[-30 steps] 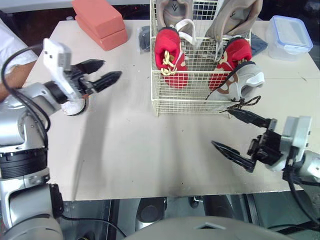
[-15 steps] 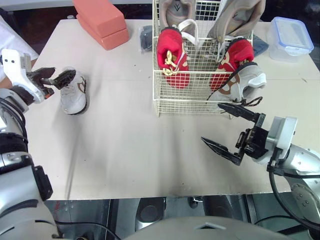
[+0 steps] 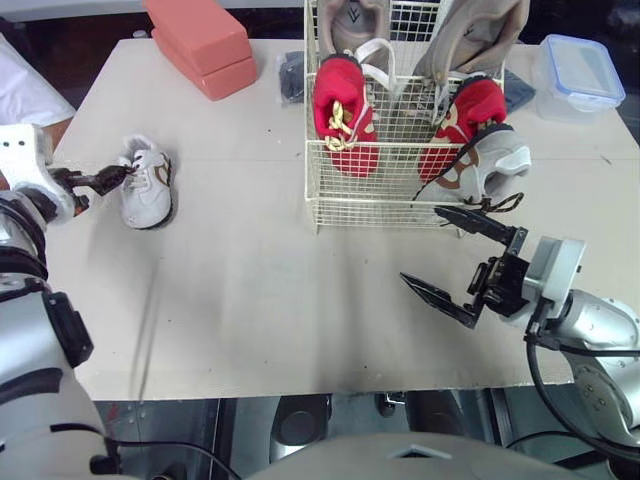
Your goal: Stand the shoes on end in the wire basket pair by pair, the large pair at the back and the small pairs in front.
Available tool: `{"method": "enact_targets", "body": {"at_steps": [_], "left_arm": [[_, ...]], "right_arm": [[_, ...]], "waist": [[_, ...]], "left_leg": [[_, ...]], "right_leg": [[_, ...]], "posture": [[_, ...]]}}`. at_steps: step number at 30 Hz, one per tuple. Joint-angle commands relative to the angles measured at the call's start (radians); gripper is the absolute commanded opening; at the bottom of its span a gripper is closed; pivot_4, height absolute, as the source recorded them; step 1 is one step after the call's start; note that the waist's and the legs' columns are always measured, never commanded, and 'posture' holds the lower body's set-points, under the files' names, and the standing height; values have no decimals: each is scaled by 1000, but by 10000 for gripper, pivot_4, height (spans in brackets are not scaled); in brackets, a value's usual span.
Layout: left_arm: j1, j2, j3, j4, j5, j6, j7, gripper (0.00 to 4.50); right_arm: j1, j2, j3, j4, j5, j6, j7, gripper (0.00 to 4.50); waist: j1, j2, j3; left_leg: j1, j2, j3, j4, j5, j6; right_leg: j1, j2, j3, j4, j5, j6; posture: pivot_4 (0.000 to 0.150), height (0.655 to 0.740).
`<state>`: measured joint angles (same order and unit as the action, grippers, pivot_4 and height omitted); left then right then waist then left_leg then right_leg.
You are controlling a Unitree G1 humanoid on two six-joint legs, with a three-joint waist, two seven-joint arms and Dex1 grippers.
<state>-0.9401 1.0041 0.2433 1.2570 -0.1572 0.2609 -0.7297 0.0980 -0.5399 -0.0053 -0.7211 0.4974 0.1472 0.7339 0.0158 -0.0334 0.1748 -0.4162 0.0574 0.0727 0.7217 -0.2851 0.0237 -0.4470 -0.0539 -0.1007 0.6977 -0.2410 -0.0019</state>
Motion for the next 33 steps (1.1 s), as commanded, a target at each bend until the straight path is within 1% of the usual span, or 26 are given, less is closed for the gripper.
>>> {"method": "enact_targets", "body": {"at_steps": [1, 6, 8, 9, 12, 13, 16, 17, 22, 26, 30, 33], "left_arm": [[-65, -11, -6, 27, 29, 5, 23, 45000], [-88, -29, -28, 58, 72, 10, 25, 45000], [-91, -33, -33, 64, 87, 20, 25, 39684], [-90, -33, -35, 67, 94, 24, 25, 36890], [-87, -32, -36, 73, 108, 35, 22, 24137], [-84, -32, -37, 75, 113, 39, 21, 18992], [-69, -30, -44, 78, 129, 46, 13, 5781], [-64, -30, -43, 79, 130, 46, 11, 313], [-45, -24, -17, 76, 113, 25, 13, 313], [-36, -14, 47, 59, 64, -69, 4, 313], [-15, -3, 139, 16, -18, -218, -57, 313], [12, -11, 228, -33, -109, -264, -111, 313]], "right_arm": [[-25, 9, 3, 5, -2, -28, 7, 44831], [-35, 12, 7, 18, -14, -38, 9, 44831], [-34, 16, 11, 18, -20, -42, 5, 45000], [-33, 18, 13, 17, -23, -44, 2, 45000], [-36, 22, 15, 20, -28, -46, 0, 45000], [-39, 22, 15, 22, -30, -47, 0, 45000], [-43, 22, 15, 26, -34, -50, 1, 45000], [-45, 22, 14, 27, -35, -52, 2, 45000], [-46, 19, 9, 28, -32, -54, 4, 45000], [-50, 17, 0, 27, -15, -53, 9, 45000], [-69, 8, -20, 23, 18, -43, 12, 45000], [-79, -2, -41, 28, 45, -36, 16, 45000]], "waist": [[2, -1, -1], [0, -1, -1], [0, -1, -1], [0, -1, -1], [-2, -2, -1], [-2, -2, -1], [-5, -1, -1], [-6, -1, -1], [-6, -1, -1], [-7, -1, -1], [-4, -3, -1], [-3, -3, -1]], "left_leg": [[0, 0, 0, 0, 0, 0], [0, 0, 0, 1, 0, -1], [0, 0, 0, 1, 1, -1], [0, 0, 0, 1, 1, -2], [0, 0, 0, 1, 1, -2], [1, 0, 0, 1, 1, -2], [1, 0, 1, 1, 1, -2], [2, 0, 1, 1, 1, -2], [2, 0, 2, 1, 1, -2], [2, 0, 2, 1, 1, -2], [1, 1, 1, 1, 1, -2], [0, 1, 1, 2, 1, -2]], "right_leg": [[0, 0, -1, 0, 0, 0], [0, -1, -3, 1, 0, 0], [0, -1, -3, 1, 0, 0], [0, -1, -3, 1, 0, 0], [0, -1, -3, 1, 0, 0], [0, -1, -3, 1, 0, 0], [0, 0, -2, 2, 0, 0], [0, 0, -2, 3, 0, 0], [0, 0, -1, 4, 0, 0], [0, -1, 0, 4, 1, -2], [-1, -1, 0, 3, 2, -4], [-1, -1, -1, 3, 2, -4]], "posture": [[1500, 6860], [1500, 6860], [1500, 6860], [1500, 6860], [1500, 6860], [1500, 6860], [1500, 6860], [1500, 6860], [1500, 6860], [1500, 6860], [1500, 6860], [1500, 6860]]}}
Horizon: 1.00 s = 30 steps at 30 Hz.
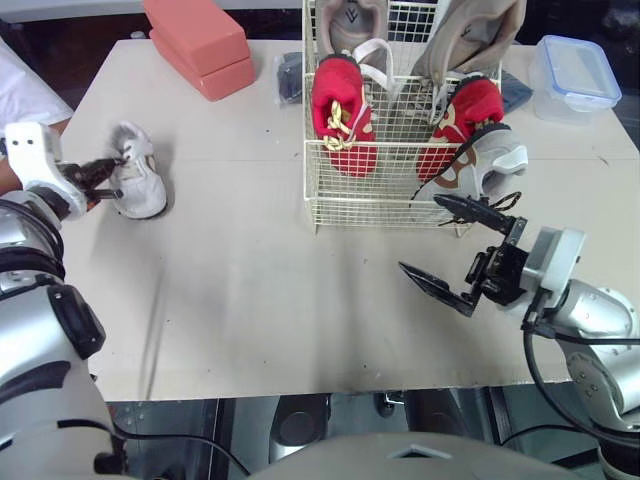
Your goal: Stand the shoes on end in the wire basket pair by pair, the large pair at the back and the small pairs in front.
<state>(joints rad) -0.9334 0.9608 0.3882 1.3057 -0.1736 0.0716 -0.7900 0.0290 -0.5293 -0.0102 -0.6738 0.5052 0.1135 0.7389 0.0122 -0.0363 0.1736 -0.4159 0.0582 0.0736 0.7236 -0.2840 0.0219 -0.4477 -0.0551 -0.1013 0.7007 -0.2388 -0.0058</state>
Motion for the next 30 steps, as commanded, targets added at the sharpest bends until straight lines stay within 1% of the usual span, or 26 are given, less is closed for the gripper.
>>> {"method": "enact_targets", "body": {"at_steps": [1, 4, 5, 6, 7, 8, 9, 11, 15, 17, 20, 22, 24, 26, 27, 30], "left_arm": [[19, 27, 113, -106, -125, -81, -74, 313], [114, -29, 208, -315, -257, -57, -141, 313], [157, -53, 228, -413, -298, -27, -149, 313], [209, -89, 251, -550, -346, 1, -139, 313], [255, -124, 270, -683, -391, 30, -120, 313], [291, -171, 294, -829, -455, 75, -73, 313], [317, -208, 309, -944, -502, 110, -25, 313], [366, -273, 306, -1148, -571, 164, 44, 313], [416, -355, 263, -1391, -651, 234, 149, 313], [432, -393, 186, -1517, -656, 246, 163, 313], [438, -434, 91, -1627, -651, 251, 175, 313], [444, -455, 7, -1692, -620, 241, 167, 313], [450, -469, -56, -1729, -589, 221, 156, 313], [450, -504, -109, -1754, -563, 200, 169, 313], [453, -526, -142, -1773, -549, 193, 179, 313], [467, -567, -218, -1807, -495, 157, 179, 313]], "right_arm": [[-11, -16, -40, -17, 42, -2, 16, 45000], [-21, -23, -44, -10, 63, 3, 26, 45000], [-26, -23, -44, -7, 69, 6, 28, 45000], [-32, -23, -44, -3, 74, 8, 31, 45000], [-38, -23, -43, 2, 80, 10, 34, 45000], [-47, -23, -43, 9, 85, 12, 38, 45000], [-56, -23, -44, 16, 90, 14, 41, 45000], [-89, -11, -51, 28, 119, 30, 30, 45000], [-153, 9, -60, 32, 179, 84, -17, 45000], [-191, 20, -63, 21, 226, 134, -65, 45000], [-241, 31, -63, 3, 308, 219, -141, 45000], [-278, 35, -60, -5, 356, 276, -191, 45000], [-310, 40, -56, -7, 385, 319, -239, 45000], [-350, 59, -53, -5, 433, 364, -305, 45000], [-374, 68, -53, -8, 464, 386, -340, 45000], [-428, 91, -53, -14, 539, 444, -419, 45000]], "waist": [[1, -1, 0], [0, -1, 0], [1, -1, 0], [2, -1, 0], [1, -1, 0], [1, -1, 0], [3, -1, 0], [2, -2, -1], [1, -2, -1], [1, -2, -1], [5, -2, -1], [3, -2, -1], [3, -1, -1], [0, -1, 0], [0, -1, 0], [2, -1, 0]], "left_leg": [[0, 0, 0, 0, 0, 0], [0, 1, 0, 0, 0, 0], [-1, 1, -1, 0, 0, 0], [0, 1, -1, 0, 0, 0], [0, 1, -1, 0, 0, 0], [0, 1, -1, 0, 0, 0], [0, 1, -2, 1, 0, 0], [-1, 0, -3, 2, 0, 0], [1, 0, -3, 3, 0, 0], [2, 0, -2, 3, 0, 0], [2, 0, -3, 4, 0, 0], [1, -1, -3, 5, 0, 0], [1, -1, -3, 6, 0, 0], [1, -1, -3, 6, 0, 0], [2, -1, -2, 6, 0, 0], [2, -1, -3, 6, 0, 0]], "right_leg": [[0, 0, 0, 0, 0, 0], [0, -1, 1, -1, 0, 0], [0, -1, 2, -1, 0, 0], [0, -1, 2, -1, 0, 0], [1, -2, 2, 0, 0, 0], [1, -3, 3, -1, 0, 0], [1, -7, 2, 0, 0, 0], [2, -7, 1, 0, 0, 0], [4, -7, 2, 2, 0, 0], [4, -7, 3, 3, 0, 0], [4, -7, 2, 4, 0, 0], [4, -7, 2, 5, 0, 0], [4, -6, 3, 5, 0, 0], [4, -5, 3, 5, 0, 0], [3, -1, 4, 5, 0, 0], [3, 0, 4, 5, 0, -1]], "posture": [[1500, 6860], [1500, 6860], [1500, 6860], [1500, 6860], [1500, 6860], [1500, 6860], [1500, 6860], [1500, 6860], [1500, 6860], [1500, 6860], [1500, 6860], [1500, 6860], [1500, 6860], [1500, 6860], [1500, 6860], [1500, 6860]]}}
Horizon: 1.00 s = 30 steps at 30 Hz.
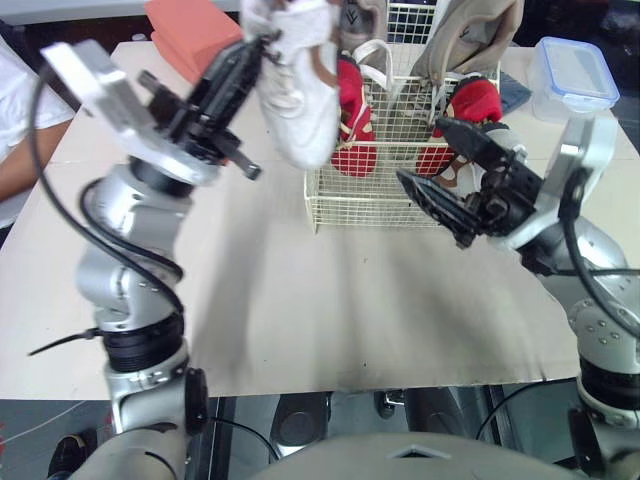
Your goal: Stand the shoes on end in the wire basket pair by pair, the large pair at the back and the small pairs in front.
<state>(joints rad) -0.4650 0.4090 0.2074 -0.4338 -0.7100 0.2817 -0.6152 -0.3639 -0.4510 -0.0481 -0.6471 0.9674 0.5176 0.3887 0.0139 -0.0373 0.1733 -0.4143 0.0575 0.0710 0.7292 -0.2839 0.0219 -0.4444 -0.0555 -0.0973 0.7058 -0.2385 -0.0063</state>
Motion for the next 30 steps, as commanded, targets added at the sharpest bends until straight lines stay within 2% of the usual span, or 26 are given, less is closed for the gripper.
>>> {"method": "enact_targets", "body": {"at_steps": [1, 11, 14, 15, 16, 19, 21, 26, 28, 29, 30], "left_arm": [[3, -37, -58, -73, 50, -63, 16, 313], [38, -94, -152, -31, 172, -191, -21, 313], [42, -104, -159, -31, 171, -196, -24, 0], [43, -104, -159, -32, 168, -193, -25, 0], [44, -103, -159, -34, 163, -187, -27, 0], [40, -90, -160, -31, 171, -180, -30, 0], [44, -77, -161, -37, 143, -152, -42, 0], [59, -49, -154, -48, 83, -77, -48, 0], [58, -43, -144, -48, 61, -51, -36, 7812], [56, -40, -142, -48, 59, -47, -35, 9452], [54, -37, -141, -49, 63, -47, -34, 13962]], "right_arm": [[-51, 23, -13, -38, 105, 56, -96, 45000], [-98, 46, 2, -23, 251, 159, -217, 45000], [-84, 30, -3, -15, 233, 164, -205, 37878], [-80, 25, -4, -13, 228, 166, -199, 32052], [-76, 22, -6, -11, 223, 167, -195, 28677], [-75, 15, -8, -1, 209, 165, -180, 12427], [-72, 7, -10, 8, 190, 162, -165, 5158], [-65, -4, -16, 20, 140, 147, -132, 5158], [-65, -1, -20, 20, 128, 143, -128, 4481], [-65, 1, -22, 20, 124, 143, -129, 4481], [-64, 2, -24, 20, 120, 142, -128, 4481]], "waist": [[0, 0, 0], [1, 1, 0], [0, 1, 0], [0, 1, 0], [0, 1, 0], [0, 1, 0], [0, 1, 0], [0, 2, 1], [0, 2, 1], [0, 2, 1], [0, 2, 1]], "left_leg": [[0, 0, 0, 0, 0, 0], [0, 0, 0, 0, -2, 4], [-1, 0, 0, 0, -3, 4], [-1, 0, 0, 0, -3, 5], [-1, 0, 0, 0, -3, 5], [-1, 0, 0, 0, -3, 5], [-1, 0, 0, 0, -3, 5], [-1, 0, 0, -1, -3, 5], [-1, 1, 0, -2, -3, 5], [-1, 1, 0, -2, -3, 5], [-1, 1, 0, -2, -3, 5]], "right_leg": [[0, 0, 0, 0, 0, 0], [0, 1, 0, -1, 0, 0], [0, 1, 0, -1, 0, 0], [0, 1, 0, -1, 0, 0], [0, 1, 0, -2, 0, 0], [0, 1, 0, -2, 0, 0], [0, 1, 0, -2, 0, 0], [0, 1, 0, -3, 0, 0], [0, 1, 0, -4, 0, 0], [0, 1, 0, -4, 0, 0], [0, 1, 0, -5, 0, 0]], "posture": [[1500, 6860], [1500, 6860], [1500, 6860], [1500, 6860], [1500, 6860], [1500, 6860], [1500, 6860], [1500, 6860], [1500, 6860], [1500, 6860], [1500, 6860]]}}
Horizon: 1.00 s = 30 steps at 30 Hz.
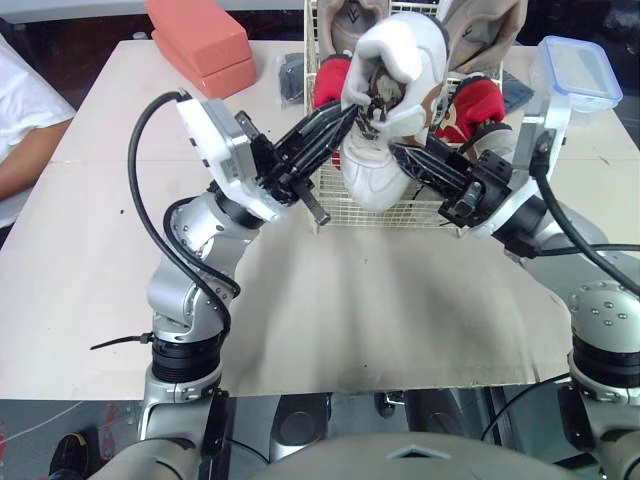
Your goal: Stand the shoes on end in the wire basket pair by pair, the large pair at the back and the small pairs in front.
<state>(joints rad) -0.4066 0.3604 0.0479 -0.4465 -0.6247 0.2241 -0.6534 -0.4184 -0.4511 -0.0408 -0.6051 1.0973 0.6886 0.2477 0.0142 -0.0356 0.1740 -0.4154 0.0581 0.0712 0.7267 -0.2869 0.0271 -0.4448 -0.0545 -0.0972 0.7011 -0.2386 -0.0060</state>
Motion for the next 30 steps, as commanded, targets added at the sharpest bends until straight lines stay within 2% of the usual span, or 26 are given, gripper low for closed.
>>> {"method": "enact_targets", "body": {"at_steps": [1, 5, 6, 7, 13, 20, 23, 25, 26, 27, 28, 30], "left_arm": [[-7, 11, 24, -39, -27, 14, 10, 18180], [-11, 14, 53, -66, -113, 69, 26, 36411], [-10, 24, 59, -74, -140, 92, 24, 42808], [-11, 34, 63, -83, -163, 111, 22, 44149], [-38, 90, 81, -102, -254, 216, 45, 44149], [-43, 135, 69, -90, -253, 275, 41, 44149], [-40, 136, 68, -92, -254, 279, 35, 36705], [-43, 136, 68, -91, -251, 276, 27, 29052], [-44, 138, 67, -92, -246, 270, 14, 27231], [-46, 139, 68, -92, -248, 270, 8, 23583], [-48, 137, 70, -91, -253, 271, 2, 17529], [-49, 135, 74, -94, -261, 274, -3, 10614]], "right_arm": [[-7, 0, -32, -23, -17, -30, 16, 4481], [17, -27, -23, -33, -83, -46, 60, 4481], [27, -38, -14, -33, -122, -63, 84, 4481], [35, -46, -7, -33, -154, -80, 103, 4481], [64, -69, 18, -16, -314, -171, 206, 4481], [72, -68, 25, -27, -358, -211, 303, 4481], [78, -65, 27, -36, -361, -209, 319, 4481], [80, -68, 30, -43, -365, -205, 327, 4481], [83, -69, 31, -48, -366, -201, 330, 4481], [86, -71, 33, -50, -368, -198, 333, 4481], [89, -71, 33, -51, -369, -196, 335, 4481], [92, -73, 32, -50, -371, -194, 336, 4481]], "waist": [[0, 0, 0], [0, 0, 0], [0, 0, 0], [0, 0, 0], [0, 1, 0], [0, 1, 1], [0, 1, 1], [0, 1, 1], [0, 1, 1], [0, 1, 1], [0, 1, 1], [0, 1, 1]], "left_leg": [[0, 0, 0, 0, 0, 0], [0, 0, 0, -3, 1, -2], [0, 0, 0, -4, 2, -3], [0, 0, 0, -4, 2, -3], [0, 0, 0, -5, 2, -3], [0, 0, 0, -5, 2, -4], [0, 0, 0, -5, 2, -4], [0, 0, 0, -5, 2, -4], [0, 0, 0, -5, 2, -4], [0, 0, 0, -5, 2, -4], [0, 0, 0, -5, 2, -4], [0, 0, 0, -5, 2, -4]], "right_leg": [[0, 0, 0, 0, 0, 0], [0, 0, 0, -3, 0, 0], [0, 0, 0, -4, 0, 0], [0, 0, 0, -4, 0, 0], [0, 0, 0, -5, 0, 0], [0, 1, 0, -5, 0, 0], [0, 0, 0, -5, 0, 0], [0, 0, 0, -5, 0, 0], [0, 0, 0, -5, 0, 0], [0, 0, 0, -5, 0, 0], [0, 0, 0, -5, 0, 0], [0, 0, 0, -5, 0, 0]], "posture": [[1500, 6860], [1500, 6860], [1500, 6860], [1500, 6860], [1500, 6860], [1500, 6860], [1500, 6860], [1500, 6860], [1500, 6860], [1500, 6860], [1500, 6860], [1500, 6860]]}}
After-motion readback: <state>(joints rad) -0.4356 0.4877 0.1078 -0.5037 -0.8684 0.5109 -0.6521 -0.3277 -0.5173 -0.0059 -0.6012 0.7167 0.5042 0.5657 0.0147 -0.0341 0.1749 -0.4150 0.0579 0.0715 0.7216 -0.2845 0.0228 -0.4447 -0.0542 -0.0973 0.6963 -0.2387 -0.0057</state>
